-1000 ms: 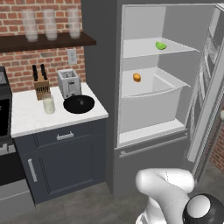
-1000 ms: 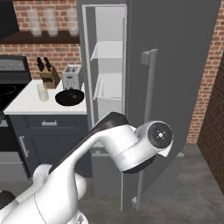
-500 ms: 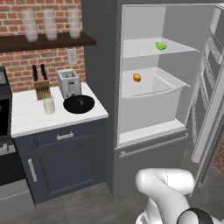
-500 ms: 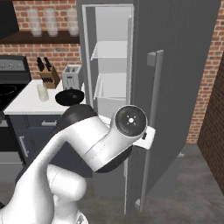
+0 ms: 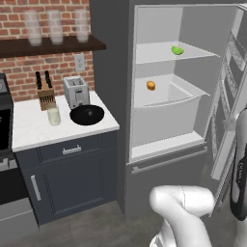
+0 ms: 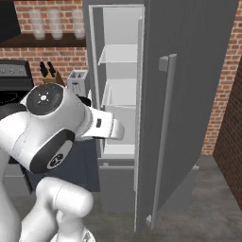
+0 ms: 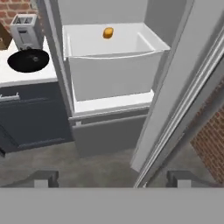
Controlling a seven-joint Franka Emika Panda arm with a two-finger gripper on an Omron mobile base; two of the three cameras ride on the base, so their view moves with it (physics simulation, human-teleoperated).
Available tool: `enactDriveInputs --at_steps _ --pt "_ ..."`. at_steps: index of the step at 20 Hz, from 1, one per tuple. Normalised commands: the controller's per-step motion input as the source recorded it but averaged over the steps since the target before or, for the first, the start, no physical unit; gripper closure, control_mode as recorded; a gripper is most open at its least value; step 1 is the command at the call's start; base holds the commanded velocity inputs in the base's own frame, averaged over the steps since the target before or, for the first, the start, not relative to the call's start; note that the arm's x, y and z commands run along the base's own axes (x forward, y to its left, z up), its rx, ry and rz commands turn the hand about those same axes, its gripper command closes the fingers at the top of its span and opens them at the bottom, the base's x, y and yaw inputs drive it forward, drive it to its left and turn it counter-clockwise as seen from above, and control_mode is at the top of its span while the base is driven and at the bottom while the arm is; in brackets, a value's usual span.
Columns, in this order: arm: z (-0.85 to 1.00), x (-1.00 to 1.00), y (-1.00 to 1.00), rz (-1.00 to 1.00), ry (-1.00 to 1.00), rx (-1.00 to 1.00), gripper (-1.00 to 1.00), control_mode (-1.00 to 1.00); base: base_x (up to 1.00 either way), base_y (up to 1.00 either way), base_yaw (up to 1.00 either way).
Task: Grab a lemon wedge from the fridge and one ice cube from the ice bowl, and put them in the glass of lemonade.
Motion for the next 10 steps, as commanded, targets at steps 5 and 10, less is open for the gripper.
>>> enactDriveInputs --at_steps 5,10 --pt "0.08 0.48 0.97 0.0 0.16 -0.51 -1.0 -1.0 0.0 0.0 0.0" --pt "0.0 0.89 0.44 0.0 0.37 -0.4 -1.0 -1.0 0.0 0.0 0.0"
